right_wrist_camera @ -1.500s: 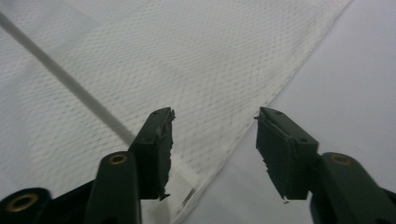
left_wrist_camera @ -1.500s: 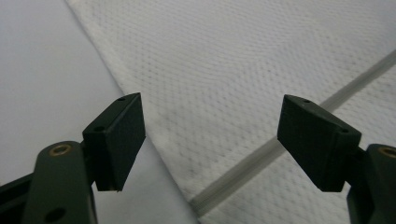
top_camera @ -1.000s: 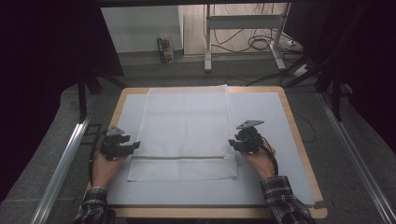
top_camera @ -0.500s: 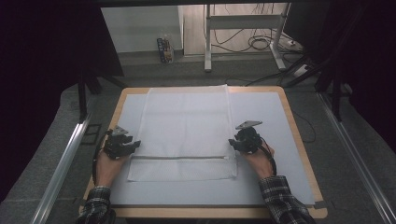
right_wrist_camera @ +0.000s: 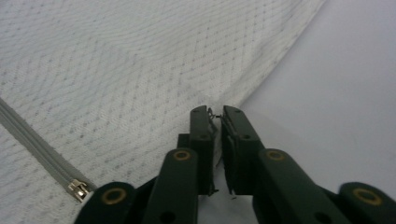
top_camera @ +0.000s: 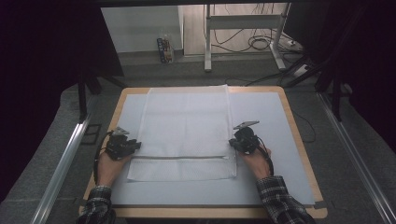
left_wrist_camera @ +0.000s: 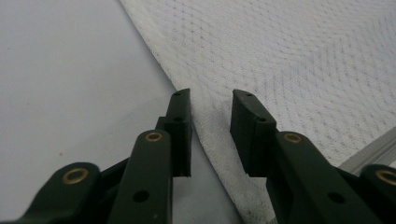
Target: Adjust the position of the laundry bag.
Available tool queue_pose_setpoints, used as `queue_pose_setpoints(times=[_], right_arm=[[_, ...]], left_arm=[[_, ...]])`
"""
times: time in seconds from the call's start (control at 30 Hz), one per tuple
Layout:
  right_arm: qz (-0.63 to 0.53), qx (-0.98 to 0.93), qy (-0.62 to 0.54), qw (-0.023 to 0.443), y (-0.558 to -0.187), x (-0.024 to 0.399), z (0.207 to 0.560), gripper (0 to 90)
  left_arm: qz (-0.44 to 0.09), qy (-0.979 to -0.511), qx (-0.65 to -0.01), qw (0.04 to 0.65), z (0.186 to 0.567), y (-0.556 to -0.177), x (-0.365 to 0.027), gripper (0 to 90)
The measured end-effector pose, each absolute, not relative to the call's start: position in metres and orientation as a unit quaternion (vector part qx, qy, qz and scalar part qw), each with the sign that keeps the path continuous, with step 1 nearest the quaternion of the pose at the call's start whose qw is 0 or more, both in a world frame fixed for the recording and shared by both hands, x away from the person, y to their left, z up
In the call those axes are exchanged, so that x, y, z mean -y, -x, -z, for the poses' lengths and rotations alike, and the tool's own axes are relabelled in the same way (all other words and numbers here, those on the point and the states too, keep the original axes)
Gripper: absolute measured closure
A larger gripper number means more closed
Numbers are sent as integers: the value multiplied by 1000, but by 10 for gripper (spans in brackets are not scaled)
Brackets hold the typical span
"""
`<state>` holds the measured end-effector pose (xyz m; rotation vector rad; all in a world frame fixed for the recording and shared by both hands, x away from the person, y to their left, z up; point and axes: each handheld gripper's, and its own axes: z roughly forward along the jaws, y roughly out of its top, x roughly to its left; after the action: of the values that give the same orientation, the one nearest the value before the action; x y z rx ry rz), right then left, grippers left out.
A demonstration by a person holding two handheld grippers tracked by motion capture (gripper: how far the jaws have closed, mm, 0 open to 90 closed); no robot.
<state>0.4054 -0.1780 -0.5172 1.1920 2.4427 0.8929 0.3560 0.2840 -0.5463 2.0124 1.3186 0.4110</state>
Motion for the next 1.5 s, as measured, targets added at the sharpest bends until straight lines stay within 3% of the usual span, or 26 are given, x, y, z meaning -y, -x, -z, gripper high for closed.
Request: queue_pose_setpoints(times=[0.1,0.23,1.5], right_arm=[[-308,-848,-408,143,-405,177,516,872],[-315,-847,-405,142,-405,180,514,878],[-339,-853,-373,138,-364,220,485,884]], left_arm=[[-145,-770,-510,354,547,-357,-287,859],[-143,-774,-507,353,545,-356,-285,884],[-149,-813,-437,353,523,-319,-253,882]])
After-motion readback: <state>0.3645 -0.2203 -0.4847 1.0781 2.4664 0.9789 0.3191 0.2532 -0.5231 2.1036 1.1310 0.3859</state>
